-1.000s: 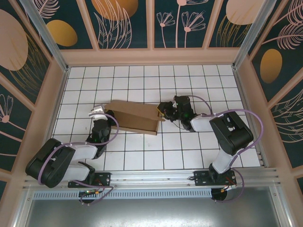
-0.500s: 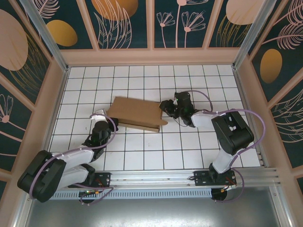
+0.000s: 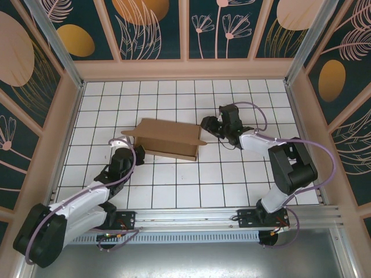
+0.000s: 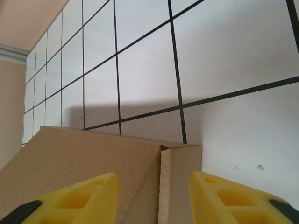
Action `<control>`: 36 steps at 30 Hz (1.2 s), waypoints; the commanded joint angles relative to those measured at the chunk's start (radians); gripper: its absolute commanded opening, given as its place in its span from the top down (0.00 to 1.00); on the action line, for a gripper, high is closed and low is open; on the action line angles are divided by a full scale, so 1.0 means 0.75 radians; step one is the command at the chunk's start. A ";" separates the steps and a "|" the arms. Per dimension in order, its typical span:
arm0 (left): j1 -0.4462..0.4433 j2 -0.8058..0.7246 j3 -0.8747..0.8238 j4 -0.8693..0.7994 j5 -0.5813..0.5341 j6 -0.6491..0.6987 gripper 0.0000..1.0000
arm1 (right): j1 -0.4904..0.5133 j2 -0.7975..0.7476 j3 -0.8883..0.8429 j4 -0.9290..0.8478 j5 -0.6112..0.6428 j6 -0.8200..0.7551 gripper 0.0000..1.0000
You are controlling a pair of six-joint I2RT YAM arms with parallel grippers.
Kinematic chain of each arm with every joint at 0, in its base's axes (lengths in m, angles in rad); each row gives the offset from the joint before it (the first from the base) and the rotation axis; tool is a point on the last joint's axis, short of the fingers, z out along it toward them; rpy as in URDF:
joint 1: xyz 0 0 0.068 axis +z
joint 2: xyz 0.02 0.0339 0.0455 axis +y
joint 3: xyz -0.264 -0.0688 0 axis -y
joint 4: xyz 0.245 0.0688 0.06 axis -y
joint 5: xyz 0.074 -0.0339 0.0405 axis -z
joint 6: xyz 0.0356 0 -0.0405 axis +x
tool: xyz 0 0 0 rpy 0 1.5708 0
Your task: Fold the paper box
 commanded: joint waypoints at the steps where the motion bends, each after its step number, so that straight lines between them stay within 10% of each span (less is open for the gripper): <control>1: -0.008 -0.107 0.076 -0.237 -0.016 -0.052 0.70 | 0.002 -0.070 0.073 -0.128 0.133 -0.112 0.57; 9: -0.008 -0.445 0.340 -0.660 -0.186 -0.085 0.85 | 0.199 -0.284 0.198 -0.210 0.226 -0.433 0.70; 15: -0.007 -0.524 0.597 -0.743 -0.175 0.081 0.85 | 0.370 -0.192 0.286 -0.273 0.196 -0.538 1.00; 21: -0.008 -0.209 0.815 -0.666 0.001 0.244 0.75 | 0.459 -0.095 0.261 -0.275 0.230 -0.578 1.00; 36: 0.153 0.322 0.719 -0.407 0.520 0.168 0.98 | 0.520 -0.021 0.049 -0.291 0.397 -0.653 1.00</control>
